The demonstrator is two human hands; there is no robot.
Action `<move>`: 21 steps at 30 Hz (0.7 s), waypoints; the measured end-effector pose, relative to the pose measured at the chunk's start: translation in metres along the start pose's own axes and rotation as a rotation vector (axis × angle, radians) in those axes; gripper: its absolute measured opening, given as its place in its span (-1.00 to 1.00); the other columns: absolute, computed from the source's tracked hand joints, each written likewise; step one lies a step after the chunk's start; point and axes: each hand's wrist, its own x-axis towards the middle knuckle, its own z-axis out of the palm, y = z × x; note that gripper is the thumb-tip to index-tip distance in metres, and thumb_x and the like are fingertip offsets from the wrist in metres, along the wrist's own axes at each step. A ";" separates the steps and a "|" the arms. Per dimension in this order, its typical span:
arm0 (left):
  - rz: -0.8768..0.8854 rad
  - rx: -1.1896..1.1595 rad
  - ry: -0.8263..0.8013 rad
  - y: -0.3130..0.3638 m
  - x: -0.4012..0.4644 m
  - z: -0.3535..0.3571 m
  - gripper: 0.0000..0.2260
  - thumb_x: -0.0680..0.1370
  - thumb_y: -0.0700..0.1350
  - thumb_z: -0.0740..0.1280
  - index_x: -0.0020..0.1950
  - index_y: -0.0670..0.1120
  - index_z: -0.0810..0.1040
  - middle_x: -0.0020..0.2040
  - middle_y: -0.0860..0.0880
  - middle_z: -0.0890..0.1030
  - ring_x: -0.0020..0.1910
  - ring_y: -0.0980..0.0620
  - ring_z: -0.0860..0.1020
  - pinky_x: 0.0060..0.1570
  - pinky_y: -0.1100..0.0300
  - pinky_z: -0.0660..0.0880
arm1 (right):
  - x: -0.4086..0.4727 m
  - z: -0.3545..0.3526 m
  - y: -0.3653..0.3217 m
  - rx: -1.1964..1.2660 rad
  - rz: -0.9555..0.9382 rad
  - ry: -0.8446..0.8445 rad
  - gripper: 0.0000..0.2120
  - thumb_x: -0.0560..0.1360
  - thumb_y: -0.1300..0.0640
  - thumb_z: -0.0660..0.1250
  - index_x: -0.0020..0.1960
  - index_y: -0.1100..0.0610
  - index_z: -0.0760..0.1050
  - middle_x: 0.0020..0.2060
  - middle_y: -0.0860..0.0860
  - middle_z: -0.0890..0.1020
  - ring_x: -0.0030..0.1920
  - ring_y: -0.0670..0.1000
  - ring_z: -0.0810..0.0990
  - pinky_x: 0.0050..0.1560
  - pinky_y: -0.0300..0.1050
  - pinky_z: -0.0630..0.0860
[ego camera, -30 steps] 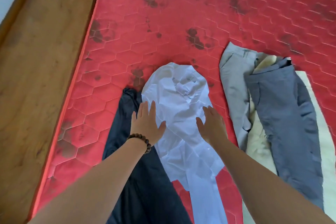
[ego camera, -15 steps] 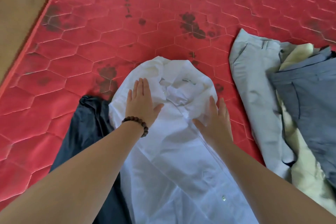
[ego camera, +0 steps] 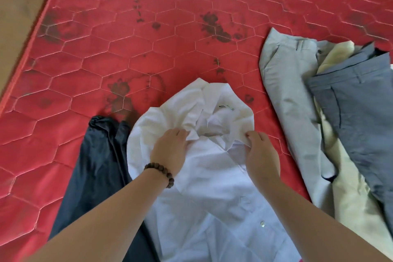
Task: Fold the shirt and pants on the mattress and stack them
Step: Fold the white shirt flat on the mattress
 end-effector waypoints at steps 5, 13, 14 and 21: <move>0.063 -0.018 -0.105 0.041 -0.058 0.008 -0.76 0.63 -0.04 0.11 0.18 -0.09 0.49 0.01 0.00 0.54 -0.02 -0.02 0.49 -0.09 0.20 0.39 | -0.055 -0.030 0.038 0.064 0.175 -0.035 -0.74 0.50 0.27 0.33 0.18 0.18 0.52 0.11 0.14 0.54 -0.02 0.23 0.56 -0.15 0.05 0.49; 0.203 0.086 -0.189 0.080 -0.101 -0.004 -0.71 0.53 0.05 0.24 0.15 -0.07 0.56 -0.07 -0.01 0.58 -0.12 -0.03 0.53 -0.12 0.09 0.52 | -0.121 -0.039 0.073 0.169 0.279 -0.206 -0.51 0.50 0.09 0.38 0.39 0.08 0.34 0.26 0.05 0.40 0.26 0.08 0.42 0.20 -0.09 0.40; 0.220 0.036 -0.070 0.083 -0.093 -0.008 -0.72 0.49 0.04 0.29 0.07 -0.11 0.58 -0.13 -0.03 0.56 -0.16 -0.06 0.53 -0.16 0.06 0.53 | -0.121 -0.040 0.073 0.212 0.288 -0.190 -0.48 0.50 0.08 0.37 0.41 0.07 0.31 0.28 0.05 0.38 0.29 0.08 0.38 0.24 -0.11 0.36; -0.010 0.190 -0.132 0.103 0.031 0.003 -0.15 0.49 0.34 0.16 0.54 -0.21 0.01 0.53 -0.19 0.13 0.51 -0.15 0.09 0.48 -0.03 0.09 | -0.093 -0.033 0.072 0.343 0.408 -0.088 -0.38 0.52 -0.12 0.26 0.49 0.08 0.18 0.34 0.11 0.34 0.29 0.11 0.40 0.31 0.10 0.39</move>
